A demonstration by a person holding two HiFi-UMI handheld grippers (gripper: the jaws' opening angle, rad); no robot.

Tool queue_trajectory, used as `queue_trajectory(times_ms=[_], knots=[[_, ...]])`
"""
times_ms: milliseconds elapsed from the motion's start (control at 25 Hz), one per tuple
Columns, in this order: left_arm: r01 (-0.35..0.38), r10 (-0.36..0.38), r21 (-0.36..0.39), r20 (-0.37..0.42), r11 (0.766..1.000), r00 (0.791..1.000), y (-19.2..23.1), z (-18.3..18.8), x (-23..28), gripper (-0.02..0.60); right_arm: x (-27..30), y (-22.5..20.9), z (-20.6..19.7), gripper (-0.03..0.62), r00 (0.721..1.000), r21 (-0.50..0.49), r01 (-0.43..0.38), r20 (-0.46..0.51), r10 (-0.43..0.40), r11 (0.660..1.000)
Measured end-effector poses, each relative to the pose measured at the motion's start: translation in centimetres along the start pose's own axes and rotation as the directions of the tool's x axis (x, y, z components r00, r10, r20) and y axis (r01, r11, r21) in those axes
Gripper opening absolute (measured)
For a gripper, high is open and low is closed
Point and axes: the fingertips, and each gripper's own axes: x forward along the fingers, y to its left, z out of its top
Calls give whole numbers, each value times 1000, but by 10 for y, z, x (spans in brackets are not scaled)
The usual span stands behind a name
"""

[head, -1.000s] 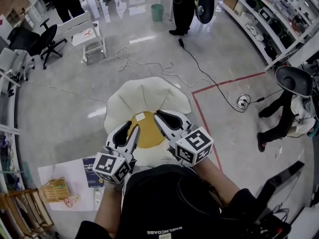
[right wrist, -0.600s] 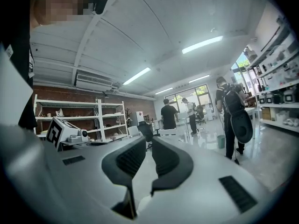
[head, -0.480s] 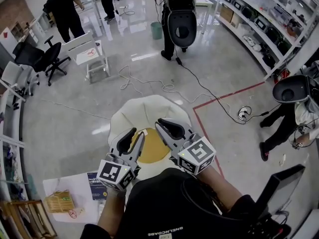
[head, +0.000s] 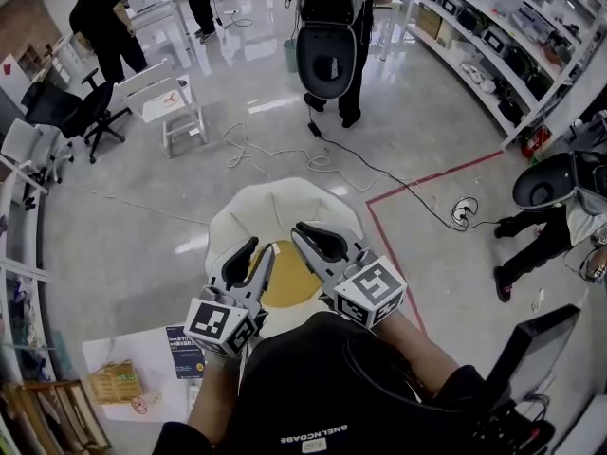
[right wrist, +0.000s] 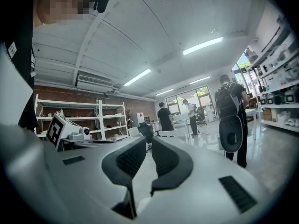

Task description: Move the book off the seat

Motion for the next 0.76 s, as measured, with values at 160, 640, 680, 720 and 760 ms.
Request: queue_trajectory(times_ms=[160,640,680,720,760], knots=[[-9,9,-6,-6,1000,1000,4,-4,0,117,2,-2,-2,51,1000,20,8,2,-8,1000],[-7,7,-28,-7,1000,1000,10,-3,6,117,5,-13,-3,51,999,30,33,-14,-33,999],[-5,5,-28,-6,1000,1000,11,-3,5,117,6,-12,-4,51,999,31,34,-14,-34,999],[-3,3,-28,-4,1000,1000,11,-4,5,117,6,-12,-5,51,999,32,35,-15,-35,999],[-1,0,-29,-3,1000,1000,11,-4,5,117,7,-12,-5,51,999,33,37,-15,-36,999]])
